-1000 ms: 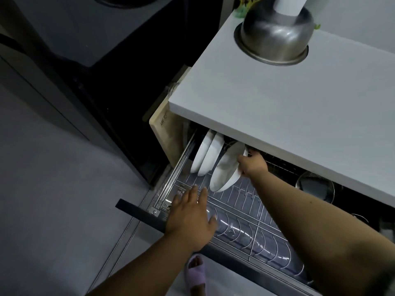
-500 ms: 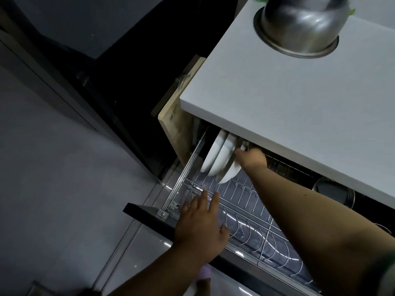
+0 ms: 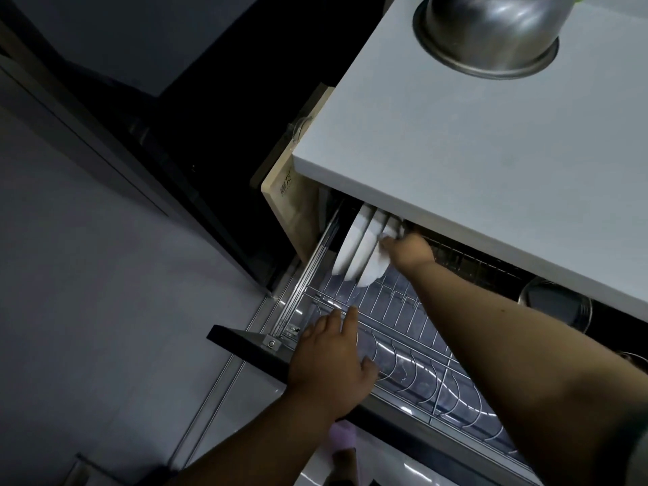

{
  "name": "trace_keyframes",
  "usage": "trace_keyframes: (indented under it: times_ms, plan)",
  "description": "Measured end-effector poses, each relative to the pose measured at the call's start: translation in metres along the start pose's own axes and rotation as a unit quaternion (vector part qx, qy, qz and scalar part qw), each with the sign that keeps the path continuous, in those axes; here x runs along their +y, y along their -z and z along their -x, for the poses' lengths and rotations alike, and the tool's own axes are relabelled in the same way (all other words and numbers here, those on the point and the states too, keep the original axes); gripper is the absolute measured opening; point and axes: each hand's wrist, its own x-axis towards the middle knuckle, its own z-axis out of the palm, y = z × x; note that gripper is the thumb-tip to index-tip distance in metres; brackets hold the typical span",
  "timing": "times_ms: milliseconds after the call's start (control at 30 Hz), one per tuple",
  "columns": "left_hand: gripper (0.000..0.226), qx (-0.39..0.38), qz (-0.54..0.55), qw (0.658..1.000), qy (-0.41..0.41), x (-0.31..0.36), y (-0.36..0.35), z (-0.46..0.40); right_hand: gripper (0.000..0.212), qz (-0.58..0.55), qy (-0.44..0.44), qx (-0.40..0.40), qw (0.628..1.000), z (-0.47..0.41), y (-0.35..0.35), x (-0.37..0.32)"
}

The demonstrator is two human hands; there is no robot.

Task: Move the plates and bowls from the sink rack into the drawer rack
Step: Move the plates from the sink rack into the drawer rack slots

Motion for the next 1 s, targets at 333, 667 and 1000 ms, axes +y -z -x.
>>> trace_keyframes:
  times_ms: [333, 667, 1000]
  plan:
    - [0.069, -0.033, 0.010, 0.999, 0.033, 0.012, 0.009, 0.001, 0.031, -0.087, 0.027, -0.019, 0.996, 0.106, 0.032, 0.093]
    - [0.057, -0.030, 0.062, 0.994, -0.088, 0.144, 0.000, -0.014, 0.027, -0.144, 0.008, 0.136, 0.980, 0.187, 0.137, 0.202]
    - [0.054, 0.005, -0.011, 0.961, -0.276, 0.336, -0.038, 0.031, 0.020, -0.180, -0.052, 0.315, 0.930, 0.294, 0.256, 0.355]
